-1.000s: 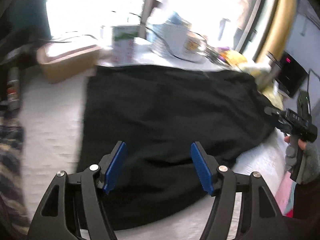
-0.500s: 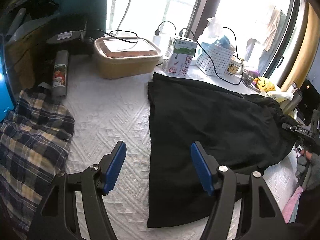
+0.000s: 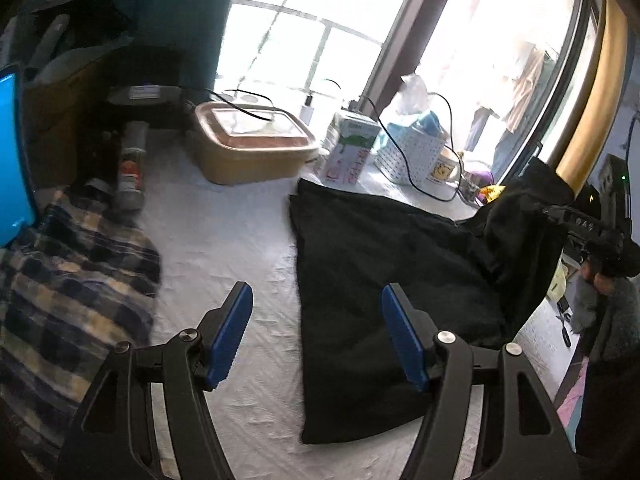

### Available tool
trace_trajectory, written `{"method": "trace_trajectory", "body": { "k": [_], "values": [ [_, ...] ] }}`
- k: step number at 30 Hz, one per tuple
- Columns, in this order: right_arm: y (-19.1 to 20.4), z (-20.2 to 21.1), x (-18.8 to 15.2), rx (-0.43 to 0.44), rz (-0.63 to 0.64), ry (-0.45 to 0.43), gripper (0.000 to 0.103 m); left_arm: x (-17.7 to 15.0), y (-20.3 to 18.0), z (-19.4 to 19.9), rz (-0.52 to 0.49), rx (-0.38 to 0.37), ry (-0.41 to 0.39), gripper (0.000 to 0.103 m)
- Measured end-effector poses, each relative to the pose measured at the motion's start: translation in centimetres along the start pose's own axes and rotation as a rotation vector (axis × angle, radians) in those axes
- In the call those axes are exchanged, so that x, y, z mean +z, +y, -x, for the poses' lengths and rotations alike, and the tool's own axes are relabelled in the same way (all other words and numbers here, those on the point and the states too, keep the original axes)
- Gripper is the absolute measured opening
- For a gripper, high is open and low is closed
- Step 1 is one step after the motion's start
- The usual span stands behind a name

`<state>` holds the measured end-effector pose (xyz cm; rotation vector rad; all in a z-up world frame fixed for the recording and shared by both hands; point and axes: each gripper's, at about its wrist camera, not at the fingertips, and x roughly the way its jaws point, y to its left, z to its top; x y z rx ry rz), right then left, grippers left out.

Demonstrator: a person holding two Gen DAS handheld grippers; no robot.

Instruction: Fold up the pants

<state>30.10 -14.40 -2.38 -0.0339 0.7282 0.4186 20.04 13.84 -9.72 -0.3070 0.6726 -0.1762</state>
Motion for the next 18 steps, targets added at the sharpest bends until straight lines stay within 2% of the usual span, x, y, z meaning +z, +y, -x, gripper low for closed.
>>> {"method": "trace_trajectory", "body": {
  "k": [4, 9, 13, 18],
  "values": [
    [6.4, -3.6, -1.0, 0.036, 0.156, 0.087, 0.023, -0.3, 2.1, 1.5, 0.036, 0.028, -0.025, 0.067],
    [12.3, -7.9, -4.8, 0.107, 0.277, 0.227, 0.023, -1.2, 4.5, 2.7, 0.088, 0.069, -0.031, 0.067],
    [15.1, -9.1, -7.3, 0.156, 0.324, 0.275, 0.023, -1.8, 5.6, 3.2, 0.108, 0.096, -0.029, 0.067],
    [16.4, -8.9, -7.6, 0.162, 0.331, 0.274, 0.024, -1.7, 5.9, 3.5, 0.105, 0.111, -0.038, 0.067]
  ]
}}
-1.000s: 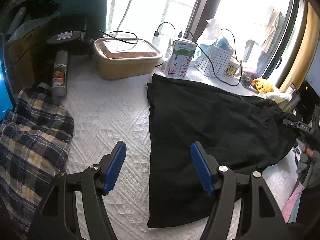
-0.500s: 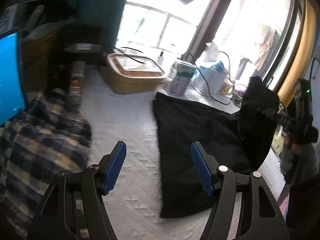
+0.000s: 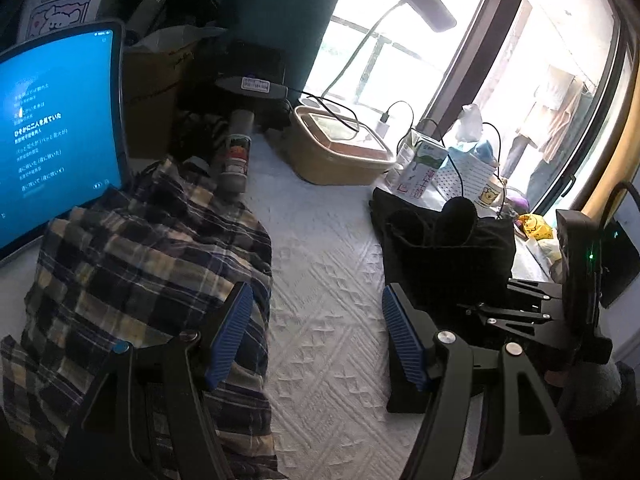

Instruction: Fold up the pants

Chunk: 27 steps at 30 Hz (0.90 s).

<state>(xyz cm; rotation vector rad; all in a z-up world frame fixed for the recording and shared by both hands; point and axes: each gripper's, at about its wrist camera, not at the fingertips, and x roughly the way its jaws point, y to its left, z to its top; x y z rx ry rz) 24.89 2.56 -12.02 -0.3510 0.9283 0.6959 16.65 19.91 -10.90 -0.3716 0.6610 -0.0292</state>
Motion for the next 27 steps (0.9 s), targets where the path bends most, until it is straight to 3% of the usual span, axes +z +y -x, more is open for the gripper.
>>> {"method": "trace_trajectory", "body": {
  "k": [2, 3, 4, 6, 8, 13, 18, 22, 27],
  "values": [
    [0.9, -0.3, 0.2, -0.001, 0.035, 0.021, 0.032, 0.3, -0.2, 0.0, -0.008, 0.001, -0.003, 0.067],
    [1.2, 0.0, -0.1, 0.03, 0.052, 0.023, 0.053, 0.4, -0.3, 0.0, -0.011, 0.003, -0.003, 0.067],
    [1.6, 0.1, 0.0, 0.057, 0.057, 0.016, 0.084, 0.5, -0.4, -0.2, -0.015, 0.003, -0.001, 0.067],
    [2.1, 1.0, -0.4, 0.108, 0.077, -0.011, 0.101, 0.7, -0.7, -0.4, -0.026, 0.008, 0.004, 0.067],
    [2.2, 2.2, -0.9, 0.14, 0.084, -0.03, 0.101, 1.1, -1.1, -0.8, -0.037, 0.008, 0.008, 0.067],
    [-1.0, 5.5, -1.6, 0.101, -0.002, -0.108, 0.101, 2.6, -3.4, -1.8, -0.1, -0.015, 0.017, 0.067],
    [-7.1, 8.0, -2.3, -0.007, -0.115, -0.176, 0.101, 4.2, -8.4, -4.4, -0.254, -0.13, 0.057, 0.067],
    [-12.3, 8.8, -3.4, -0.074, -0.22, -0.184, 0.101, 5.7, -13.1, -8.1, -0.39, -0.247, 0.134, 0.067],
    [-16.6, 9.6, -4.5, -0.118, -0.296, -0.219, 0.101, 7.1, -15.7, -12.9, -0.488, -0.285, 0.227, 0.067]
  ]
}}
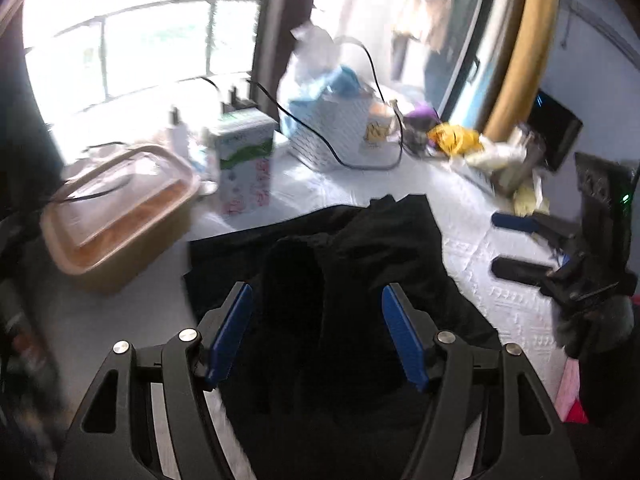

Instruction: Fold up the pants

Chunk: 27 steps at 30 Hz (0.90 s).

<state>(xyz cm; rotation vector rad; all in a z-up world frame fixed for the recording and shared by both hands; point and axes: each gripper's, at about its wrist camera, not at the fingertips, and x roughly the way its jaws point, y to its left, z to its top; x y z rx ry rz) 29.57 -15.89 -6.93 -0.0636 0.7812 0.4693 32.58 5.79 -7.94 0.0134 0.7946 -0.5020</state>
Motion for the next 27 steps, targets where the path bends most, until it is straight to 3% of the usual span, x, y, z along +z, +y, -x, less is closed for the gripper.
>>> {"method": "trace_trajectory", "body": {
  "k": [4, 7, 8, 9, 10, 14, 18, 21, 25, 27],
  "values": [
    [-2.7, -0.3, -0.4, -0.013, -0.045, 0.007, 0.101, 1.2, 1.4, -3.5, -0.012, 0.03, 0.081, 0.067],
    [-3.8, -1.0, -0.8, -0.014, -0.062, 0.022, 0.101, 1.4, 1.6, -4.4, -0.006, -0.023, 0.085, 0.066],
    [-3.9, -1.4, -1.0, -0.012, -0.066, 0.027, 0.101, 1.3, 1.6, -4.4, 0.001, -0.037, 0.079, 0.05],
    [-4.2, -1.7, -1.2, -0.01, -0.073, 0.035, 0.101, 1.3, 1.6, -4.1, 0.012, -0.047, 0.07, 0.02],
    [-4.4, -2.1, -1.2, -0.01, -0.076, 0.042, 0.101, 1.2, 1.9, -3.6, 0.031, -0.021, 0.05, 0.013],
    [-4.5, -2.9, -1.2, -0.001, -0.076, 0.054, 0.101, 0.3, 3.8, 0.2, 0.111, 0.072, -0.039, 0.013],
    [-4.0, -4.1, -0.9, 0.01, -0.057, 0.071, 0.101, -1.6, 6.0, 0.5, 0.159, 0.17, 0.005, 0.013],
    [-3.2, -5.2, -0.1, 0.02, -0.021, 0.063, 0.101, -2.7, 7.4, -0.3, 0.203, 0.189, 0.029, 0.017],
    [-2.4, -7.2, 1.4, 0.008, 0.003, 0.073, 0.088, -3.0, 7.9, -0.5, 0.219, 0.184, 0.022, 0.021],
    [-1.9, -7.9, 2.3, 0.008, 0.027, 0.074, 0.086, -2.9, 7.8, -0.5, 0.207, 0.185, 0.021, 0.022]
  ]
}}
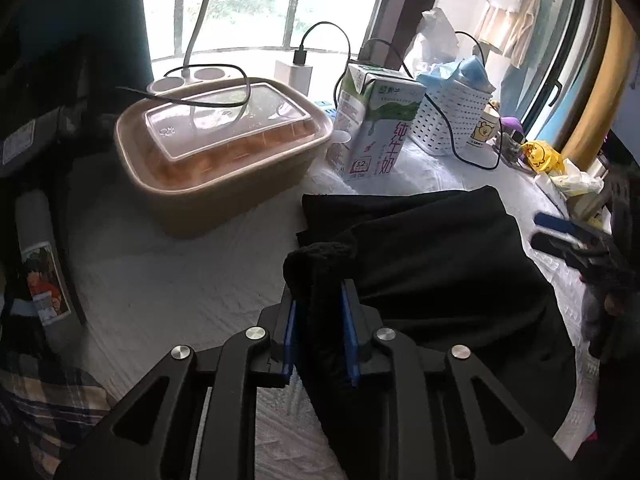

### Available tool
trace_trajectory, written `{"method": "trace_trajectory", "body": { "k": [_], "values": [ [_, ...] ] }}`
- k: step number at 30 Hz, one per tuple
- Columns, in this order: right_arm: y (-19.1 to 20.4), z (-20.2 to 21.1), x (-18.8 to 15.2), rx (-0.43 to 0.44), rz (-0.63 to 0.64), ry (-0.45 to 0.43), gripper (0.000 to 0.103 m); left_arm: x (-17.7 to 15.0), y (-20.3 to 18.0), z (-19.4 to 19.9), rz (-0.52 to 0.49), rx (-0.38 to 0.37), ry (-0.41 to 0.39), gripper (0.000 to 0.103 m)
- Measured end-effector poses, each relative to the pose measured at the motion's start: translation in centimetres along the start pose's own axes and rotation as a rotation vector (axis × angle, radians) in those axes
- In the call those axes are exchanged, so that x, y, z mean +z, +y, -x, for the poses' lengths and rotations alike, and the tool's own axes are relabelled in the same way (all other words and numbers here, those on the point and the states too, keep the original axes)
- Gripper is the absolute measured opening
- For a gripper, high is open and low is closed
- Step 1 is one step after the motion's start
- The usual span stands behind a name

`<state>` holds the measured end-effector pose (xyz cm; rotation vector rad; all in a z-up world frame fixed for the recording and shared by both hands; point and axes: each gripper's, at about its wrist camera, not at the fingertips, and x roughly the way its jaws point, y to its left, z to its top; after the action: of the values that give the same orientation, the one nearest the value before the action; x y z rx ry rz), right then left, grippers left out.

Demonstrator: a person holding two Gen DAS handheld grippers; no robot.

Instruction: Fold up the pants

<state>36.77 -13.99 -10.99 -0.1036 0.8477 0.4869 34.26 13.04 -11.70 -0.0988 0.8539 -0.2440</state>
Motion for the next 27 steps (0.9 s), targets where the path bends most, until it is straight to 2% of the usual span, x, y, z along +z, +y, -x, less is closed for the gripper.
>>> {"method": "trace_trajectory", "body": {
  "k": [3, 8, 11, 14, 18, 20, 23, 25, 27],
  "values": [
    [0.6, -1.5, 1.6, 0.003, 0.032, 0.008, 0.083, -0.1, 0.4, -0.1, 0.011, -0.006, -0.002, 0.025],
    [0.2, -6.4, 2.7, -0.108, 0.072, 0.111, 0.083, 0.0, 0.6, -0.6, 0.015, -0.008, -0.005, 0.028],
    [0.1, -6.9, 3.2, -0.14, 0.078, 0.099, 0.085, 0.1, 1.0, -0.6, 0.026, -0.007, -0.007, 0.034],
    [0.4, -6.7, 4.1, -0.213, 0.119, 0.053, 0.085, 0.3, 1.0, -0.5, 0.034, -0.016, -0.002, 0.036],
    [-1.2, -6.4, 5.2, -0.262, 0.075, 0.024, 0.085, 0.7, 0.5, 0.8, 0.032, -0.002, -0.023, 0.038],
    [-1.9, -5.4, 5.2, -0.253, 0.051, 0.01, 0.085, 0.8, 0.1, 2.3, 0.022, -0.001, -0.056, 0.04],
    [-2.1, -4.0, 4.5, -0.211, 0.049, 0.009, 0.085, 0.6, -0.2, 4.2, 0.02, -0.008, -0.101, 0.05],
    [-1.6, -4.1, 3.9, -0.166, 0.083, 0.054, 0.085, 0.1, -0.1, 4.7, 0.029, -0.005, -0.104, 0.053],
    [-0.6, -4.8, 3.5, -0.182, 0.139, 0.084, 0.085, -0.6, -0.1, 4.7, 0.03, -0.006, -0.086, 0.053]
  ]
}}
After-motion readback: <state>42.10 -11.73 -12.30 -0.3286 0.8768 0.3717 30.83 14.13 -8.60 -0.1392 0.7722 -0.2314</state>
